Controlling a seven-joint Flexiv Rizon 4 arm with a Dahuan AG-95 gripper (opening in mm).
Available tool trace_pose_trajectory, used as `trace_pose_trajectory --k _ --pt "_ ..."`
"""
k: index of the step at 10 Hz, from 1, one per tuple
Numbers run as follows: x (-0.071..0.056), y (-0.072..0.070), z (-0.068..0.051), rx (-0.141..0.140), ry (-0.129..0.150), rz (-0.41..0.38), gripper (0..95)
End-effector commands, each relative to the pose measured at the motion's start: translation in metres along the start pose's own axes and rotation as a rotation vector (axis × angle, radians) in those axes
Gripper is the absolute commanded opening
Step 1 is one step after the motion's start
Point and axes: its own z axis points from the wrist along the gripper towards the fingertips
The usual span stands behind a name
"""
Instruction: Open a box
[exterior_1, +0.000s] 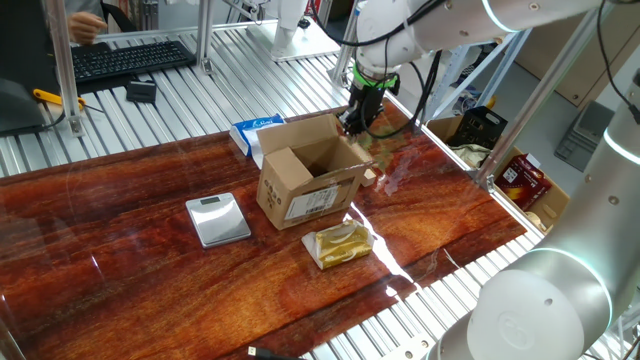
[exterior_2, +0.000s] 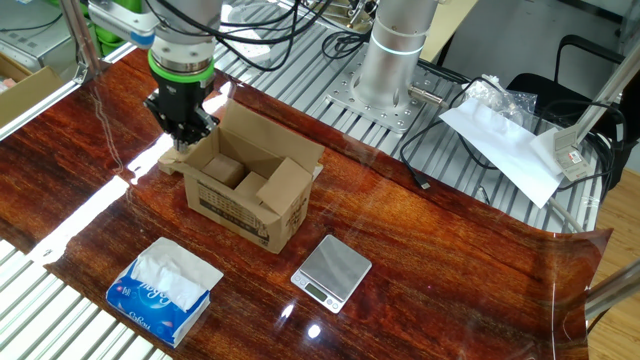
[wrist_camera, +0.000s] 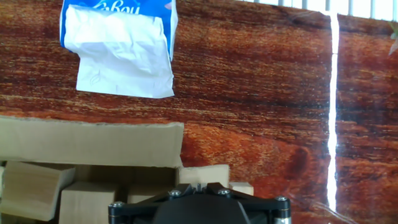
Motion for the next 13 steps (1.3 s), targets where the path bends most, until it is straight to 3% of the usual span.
trace_pose_trajectory --k 1,6,9,13 --pt "0.000 0.001 0.001 -0.010 0.002 0.005 0.0" --pt "0.001 0.001 0.004 -0.050 0.000 0.033 0.0" --pt "0.000 0.001 0.001 -0.048 0.001 0.031 0.0" --pt "-0.003 0.001 -0.016 -0.041 0.017 0.028 0.0"
